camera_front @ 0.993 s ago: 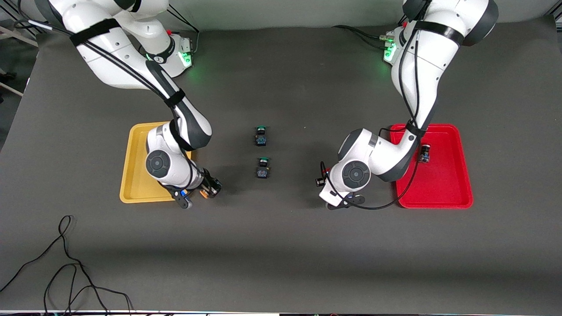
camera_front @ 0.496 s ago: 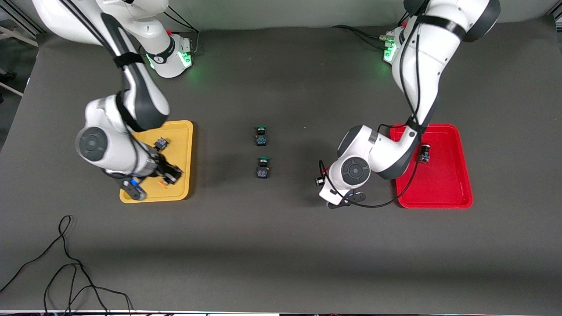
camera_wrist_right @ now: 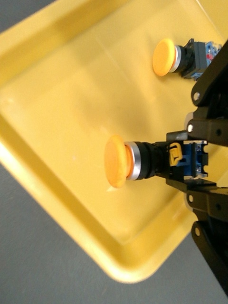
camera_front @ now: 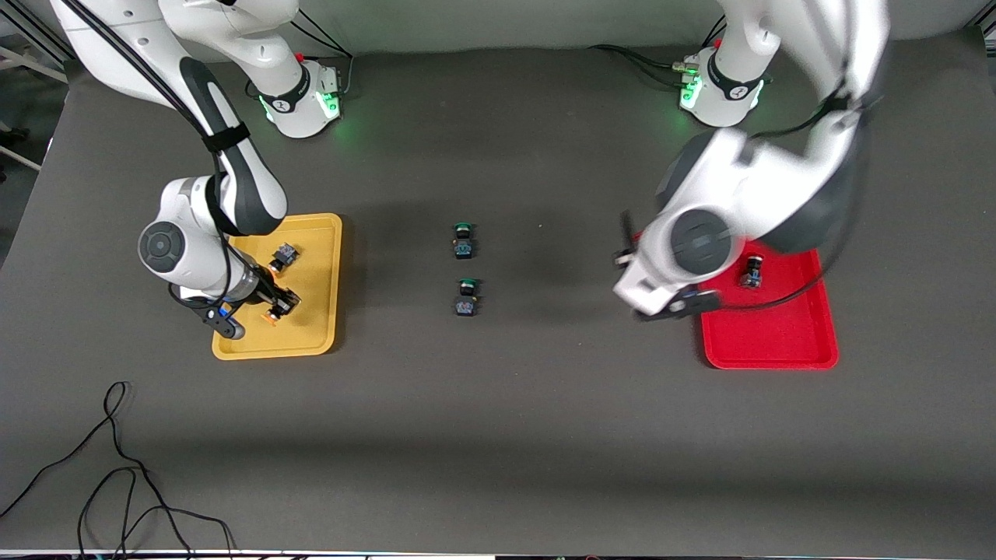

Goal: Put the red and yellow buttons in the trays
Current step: 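Carry the red button into the red tray and release it with the left gripper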

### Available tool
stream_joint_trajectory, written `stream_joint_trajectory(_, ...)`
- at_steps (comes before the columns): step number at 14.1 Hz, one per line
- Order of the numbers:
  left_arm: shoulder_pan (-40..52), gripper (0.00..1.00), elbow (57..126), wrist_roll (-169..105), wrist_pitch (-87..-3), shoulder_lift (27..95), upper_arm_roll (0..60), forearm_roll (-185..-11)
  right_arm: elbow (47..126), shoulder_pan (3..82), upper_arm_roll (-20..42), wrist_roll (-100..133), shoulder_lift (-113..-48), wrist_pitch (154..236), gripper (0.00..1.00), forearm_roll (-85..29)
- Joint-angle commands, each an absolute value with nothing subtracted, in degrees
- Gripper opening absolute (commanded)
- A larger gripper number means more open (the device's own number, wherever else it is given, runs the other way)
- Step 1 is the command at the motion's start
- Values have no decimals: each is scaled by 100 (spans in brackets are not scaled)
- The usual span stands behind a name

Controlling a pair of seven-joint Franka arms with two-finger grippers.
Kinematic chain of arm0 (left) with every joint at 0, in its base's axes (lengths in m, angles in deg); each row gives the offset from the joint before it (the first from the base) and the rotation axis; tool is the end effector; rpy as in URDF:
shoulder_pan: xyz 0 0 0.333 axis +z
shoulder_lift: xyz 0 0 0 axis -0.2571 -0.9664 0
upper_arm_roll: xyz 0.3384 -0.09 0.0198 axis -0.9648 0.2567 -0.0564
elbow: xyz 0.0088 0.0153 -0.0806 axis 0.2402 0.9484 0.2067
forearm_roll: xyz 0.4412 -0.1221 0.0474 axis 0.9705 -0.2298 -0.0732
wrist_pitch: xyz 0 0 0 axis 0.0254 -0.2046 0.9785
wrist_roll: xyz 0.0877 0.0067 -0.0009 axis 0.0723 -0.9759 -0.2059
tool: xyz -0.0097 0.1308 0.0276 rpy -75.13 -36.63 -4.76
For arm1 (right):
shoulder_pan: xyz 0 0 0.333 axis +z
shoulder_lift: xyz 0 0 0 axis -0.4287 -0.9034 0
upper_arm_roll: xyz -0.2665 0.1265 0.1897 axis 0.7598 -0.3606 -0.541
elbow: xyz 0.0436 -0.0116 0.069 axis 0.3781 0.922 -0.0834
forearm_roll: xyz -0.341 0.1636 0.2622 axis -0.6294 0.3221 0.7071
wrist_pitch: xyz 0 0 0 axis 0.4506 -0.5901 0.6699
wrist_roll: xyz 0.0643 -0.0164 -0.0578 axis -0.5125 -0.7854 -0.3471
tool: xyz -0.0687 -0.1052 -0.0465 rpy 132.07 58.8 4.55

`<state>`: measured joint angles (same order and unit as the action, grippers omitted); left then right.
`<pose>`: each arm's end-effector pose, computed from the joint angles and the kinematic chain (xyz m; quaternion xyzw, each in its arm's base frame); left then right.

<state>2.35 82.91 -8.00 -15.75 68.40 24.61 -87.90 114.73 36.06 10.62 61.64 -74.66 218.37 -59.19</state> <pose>0.6194 -0.2735 0.4193 -0.9826 -0.0400 0.1702 0.0623 0.5847 0.0596 0.1809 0.9425 -0.3298 -0.0533 0.0050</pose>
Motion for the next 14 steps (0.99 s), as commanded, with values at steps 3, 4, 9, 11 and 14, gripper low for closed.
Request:
stream_joint_trajectory(3,1417,0,10180,-2713,-2407,8008,2452,-8593,11450,3488,1079,5803,-7764,22154,19,-5797)
stream_joint_trajectory(4,1654,0,10339,-3204,-2792,7948,2452,-8584,11441,3479,1079,5803,-7773,22172,29,-5797)
stream_joint_trajectory(9,2175,0,10358,-4226,-4297,6850,2443,-7784,11231,3479,1079,5891,-7554,21919,100,-5788)
stream_joint_trajectory(11,2350,0,10341,-4500,-4797,6464,2443,-7661,10986,3400,1062,5786,-7134,21305,100,-5805)
stream_joint_trajectory(14,2526,0,10341,-4764,-5414,6015,2443,-7512,10669,3391,1053,5462,-6360,20409,100,-5805)
